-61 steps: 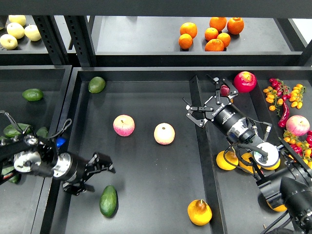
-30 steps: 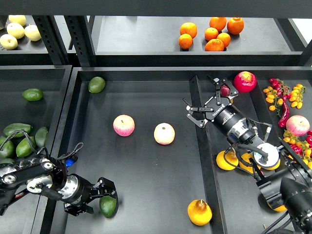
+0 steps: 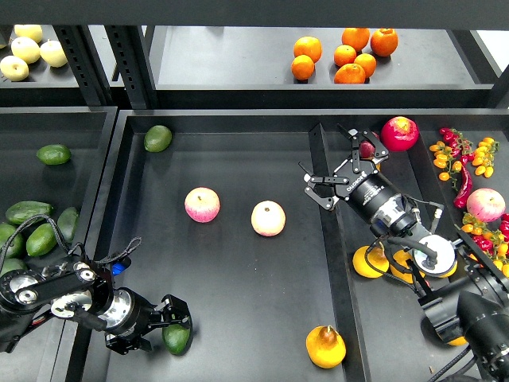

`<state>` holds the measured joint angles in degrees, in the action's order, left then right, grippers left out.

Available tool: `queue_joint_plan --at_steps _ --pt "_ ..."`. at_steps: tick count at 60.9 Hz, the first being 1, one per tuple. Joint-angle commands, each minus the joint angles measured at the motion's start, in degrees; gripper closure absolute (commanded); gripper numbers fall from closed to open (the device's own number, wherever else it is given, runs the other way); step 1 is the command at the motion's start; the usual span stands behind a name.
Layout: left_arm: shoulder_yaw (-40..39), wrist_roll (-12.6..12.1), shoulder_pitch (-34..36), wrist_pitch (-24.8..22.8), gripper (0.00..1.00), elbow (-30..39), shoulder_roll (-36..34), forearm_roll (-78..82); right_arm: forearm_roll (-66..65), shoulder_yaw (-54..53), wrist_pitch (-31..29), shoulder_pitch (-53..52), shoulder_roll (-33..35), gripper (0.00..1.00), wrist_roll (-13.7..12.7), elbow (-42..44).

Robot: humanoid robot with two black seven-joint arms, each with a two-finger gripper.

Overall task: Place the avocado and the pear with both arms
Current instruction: 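Lower the left gripper onto the green avocado and close it, then lift the avocado and carry it with the left gripper into the avocado bin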

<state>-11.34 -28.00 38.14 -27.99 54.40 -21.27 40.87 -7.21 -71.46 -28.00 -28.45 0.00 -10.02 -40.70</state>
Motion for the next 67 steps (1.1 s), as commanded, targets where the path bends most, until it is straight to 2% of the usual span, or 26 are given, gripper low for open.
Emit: queue_joint_plan --at_steps 1,3,12,23,31,39,48,54,67 --pt "0.09 0.0 -0.08 -0.01 0.08 -0.87 0.27 0.79 0.0 0.01 0.0 0.15 0.0 0.01 0.0 0.0" --pt "0.0 0.0 -0.08 -0.01 0.18 -1.49 0.79 0.79 0.0 0.01 0.0 0.15 0.0 0.01 0.0 0.0" --pt "-0.88 0.0 -0.17 -0.01 0.42 -2.19 1.41 0.79 0.0 0.01 0.0 0.24 0.0 0.01 0.0 0.0" --pt "-1.93 0.0 -0.08 -0.01 0.58 -2.19 1.5 0.79 0.0 -0.08 0.0 0.68 0.0 0.01 0.0 -0.08" --pt "-3.07 0.0 0.0 -0.01 0.68 -2.19 1.5 0.27 0.0 -0.08 0.0 0.94 0.0 0.01 0.09 -0.08" --pt "-4.92 0.0 0.97 -0.01 0.73 -1.32 0.71 -0.53 0.0 -0.08 0.0 0.94 0.0 0.01 0.09 -0.08" --pt "-8.61 0.0 3.69 -0.01 0.86 -0.97 -1.31 -5.44 0.0 -0.08 0.0 0.94 0.0 0.01 0.09 -0.08" --pt "-8.26 0.0 7.47 -0.01 0.88 1.58 -5.53 -12.29 0.0 0.01 0.0 1.03 0.0 0.01 0.09 -0.08" --pt "-9.75 0.0 8.79 -0.01 0.89 4.4 -14.14 -19.95 0.0 0.01 0.0 0.94 0.0 0.01 0.18 -0.08"
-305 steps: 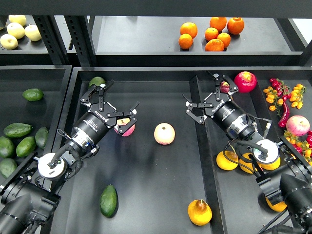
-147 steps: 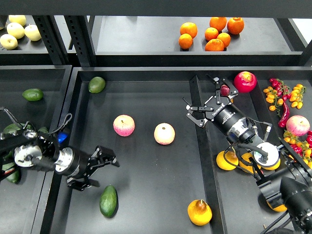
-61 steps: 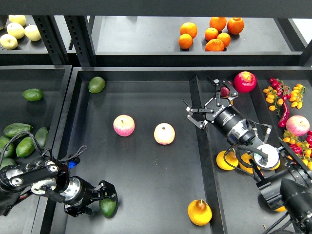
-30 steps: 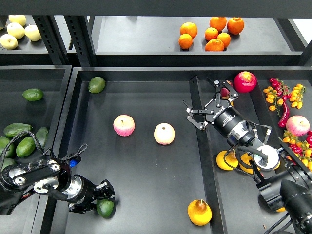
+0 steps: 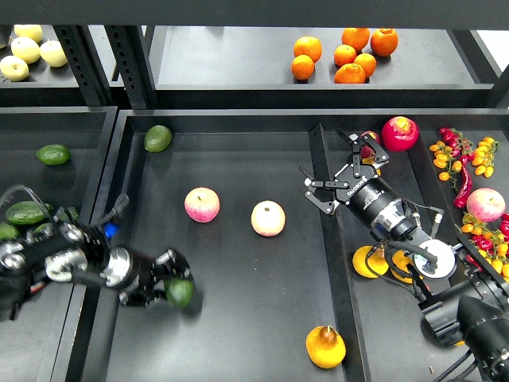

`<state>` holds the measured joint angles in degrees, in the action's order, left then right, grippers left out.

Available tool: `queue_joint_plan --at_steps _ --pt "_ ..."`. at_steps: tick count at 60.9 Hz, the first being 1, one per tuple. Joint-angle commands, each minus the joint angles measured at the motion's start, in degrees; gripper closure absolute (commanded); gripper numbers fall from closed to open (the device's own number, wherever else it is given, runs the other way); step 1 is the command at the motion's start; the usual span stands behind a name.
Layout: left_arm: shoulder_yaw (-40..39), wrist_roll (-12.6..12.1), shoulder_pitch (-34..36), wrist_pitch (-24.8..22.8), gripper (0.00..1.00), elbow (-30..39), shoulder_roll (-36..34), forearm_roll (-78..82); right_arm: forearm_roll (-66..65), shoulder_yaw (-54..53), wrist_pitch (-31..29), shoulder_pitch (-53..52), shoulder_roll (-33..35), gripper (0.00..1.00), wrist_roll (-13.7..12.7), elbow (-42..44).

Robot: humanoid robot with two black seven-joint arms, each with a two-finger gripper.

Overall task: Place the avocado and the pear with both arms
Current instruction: 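Lift the avocado and carry it with the left gripper into the avocado bin, then open the left gripper to release the avocado among the other avocados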

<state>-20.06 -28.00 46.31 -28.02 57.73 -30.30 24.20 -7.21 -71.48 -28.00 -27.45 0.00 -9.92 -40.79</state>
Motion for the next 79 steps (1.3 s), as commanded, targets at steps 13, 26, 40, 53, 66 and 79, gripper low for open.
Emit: queue_joint_plan --at_steps 13,26,40,53,66,79 --pt "-1.47 0.0 0.62 0.02 0.89 2.92 -13.29 -10.05 0.0 0.11 0.0 0.02 0.0 0.01 -0.01 0.01" --pt "-1.65 0.0 -0.17 0.02 0.89 1.95 -17.25 -11.02 0.0 0.11 0.0 0.02 0.0 0.01 -0.01 0.01" --pt "-1.65 0.0 -0.78 0.02 0.89 -0.77 -17.25 -12.25 0.0 0.02 0.0 0.02 0.0 0.01 -0.01 0.01" --pt "-1.56 0.0 -1.66 0.02 0.88 -4.81 -16.72 -12.34 0.0 0.11 0.0 -0.06 0.0 0.01 -0.01 0.01" --pt "-2.26 0.0 -4.3 0.02 0.87 -10.88 -16.11 -12.51 0.0 0.02 0.0 0.02 0.0 0.01 -0.01 0.01" --pt "-2.26 0.0 -6.32 0.02 0.86 -13.69 -15.85 -12.6 0.0 0.11 0.0 0.02 0.0 0.01 -0.01 0.01"
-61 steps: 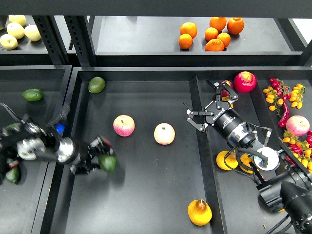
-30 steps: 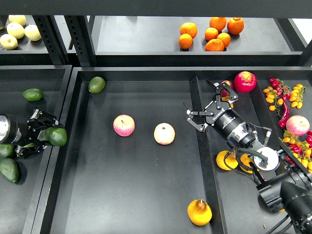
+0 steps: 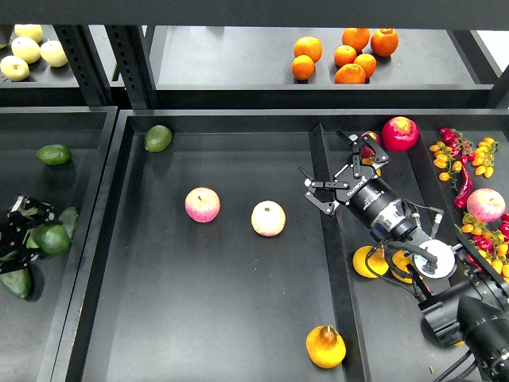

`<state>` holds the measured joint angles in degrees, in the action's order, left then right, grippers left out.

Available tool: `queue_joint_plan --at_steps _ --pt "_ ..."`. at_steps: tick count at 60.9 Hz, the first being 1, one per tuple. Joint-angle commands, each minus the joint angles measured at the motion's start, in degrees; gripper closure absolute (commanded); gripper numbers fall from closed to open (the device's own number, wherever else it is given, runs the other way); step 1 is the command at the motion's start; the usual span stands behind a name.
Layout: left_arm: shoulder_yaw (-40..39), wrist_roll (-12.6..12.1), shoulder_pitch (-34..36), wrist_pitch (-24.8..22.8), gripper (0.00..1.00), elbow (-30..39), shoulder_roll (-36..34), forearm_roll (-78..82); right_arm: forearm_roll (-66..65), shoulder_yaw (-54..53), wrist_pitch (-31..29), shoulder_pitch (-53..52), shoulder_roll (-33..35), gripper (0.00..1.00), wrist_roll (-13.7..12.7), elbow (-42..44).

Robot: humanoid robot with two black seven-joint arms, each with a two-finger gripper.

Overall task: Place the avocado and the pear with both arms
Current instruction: 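Open the left gripper to release the avocado among the other avocados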

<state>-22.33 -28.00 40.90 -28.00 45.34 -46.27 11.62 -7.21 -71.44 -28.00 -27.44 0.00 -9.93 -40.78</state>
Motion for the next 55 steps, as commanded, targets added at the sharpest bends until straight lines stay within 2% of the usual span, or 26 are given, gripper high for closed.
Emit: queue_joint_plan --at_steps 1,33,55 --pt "0.0 0.0 -0.91 0.0 0.86 -1.48 0.13 -0.02 0.0 0.07 0.0 0.02 0.0 0.01 0.0 0.0" --pt "0.09 0.0 -2.49 0.0 0.84 -10.79 4.61 0.07 0.0 0.07 0.0 0.02 0.0 0.01 0.09 0.0" --pt "0.09 0.0 -3.89 0.0 0.82 -14.4 6.72 0.07 -0.09 0.07 0.0 0.02 0.0 0.01 0.0 0.0"
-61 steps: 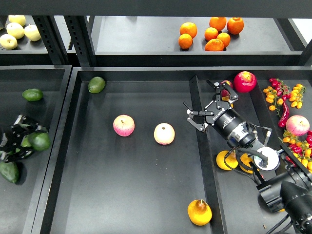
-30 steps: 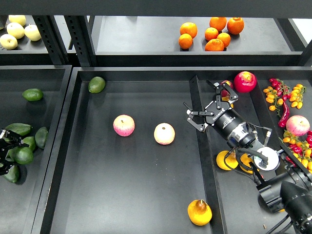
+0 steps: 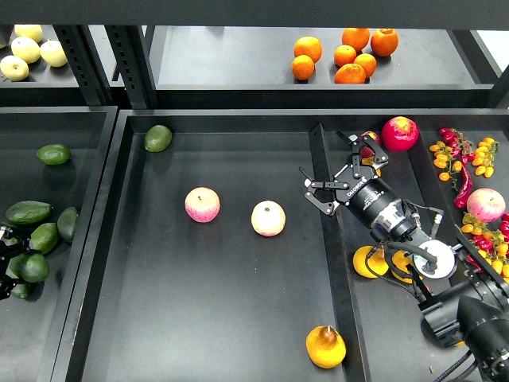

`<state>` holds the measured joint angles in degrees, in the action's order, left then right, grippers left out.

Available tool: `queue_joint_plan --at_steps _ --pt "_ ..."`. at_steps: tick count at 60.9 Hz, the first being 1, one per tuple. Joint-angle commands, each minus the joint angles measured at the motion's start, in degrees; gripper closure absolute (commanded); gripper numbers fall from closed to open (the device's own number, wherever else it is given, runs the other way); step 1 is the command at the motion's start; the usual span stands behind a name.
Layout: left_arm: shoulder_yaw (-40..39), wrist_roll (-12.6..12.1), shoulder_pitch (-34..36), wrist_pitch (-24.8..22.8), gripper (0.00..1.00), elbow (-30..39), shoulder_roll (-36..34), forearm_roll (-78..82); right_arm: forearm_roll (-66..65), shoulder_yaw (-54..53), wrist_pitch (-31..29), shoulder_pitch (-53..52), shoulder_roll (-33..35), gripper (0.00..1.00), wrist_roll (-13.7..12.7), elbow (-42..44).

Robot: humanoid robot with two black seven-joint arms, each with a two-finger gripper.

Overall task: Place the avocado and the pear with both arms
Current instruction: 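Open the left gripper to release the avocado among the other avocados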

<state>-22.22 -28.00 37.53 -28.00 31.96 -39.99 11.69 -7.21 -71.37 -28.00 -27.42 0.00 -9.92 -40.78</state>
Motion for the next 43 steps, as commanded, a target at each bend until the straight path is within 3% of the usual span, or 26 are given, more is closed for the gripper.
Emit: queue_joint_plan --at_steps 1,43 --pt "-0.02 0.0 -0.61 0.0 0.82 -1.2 0.52 0.0 0.0 0.0 0.0 0.0 0.0 0.01 -0.01 0.0" --pt "-0.02 0.0 -1.14 0.0 0.75 -4.19 3.86 0.0 0.0 0.0 0.0 0.0 0.0 0.01 -0.01 0.0"
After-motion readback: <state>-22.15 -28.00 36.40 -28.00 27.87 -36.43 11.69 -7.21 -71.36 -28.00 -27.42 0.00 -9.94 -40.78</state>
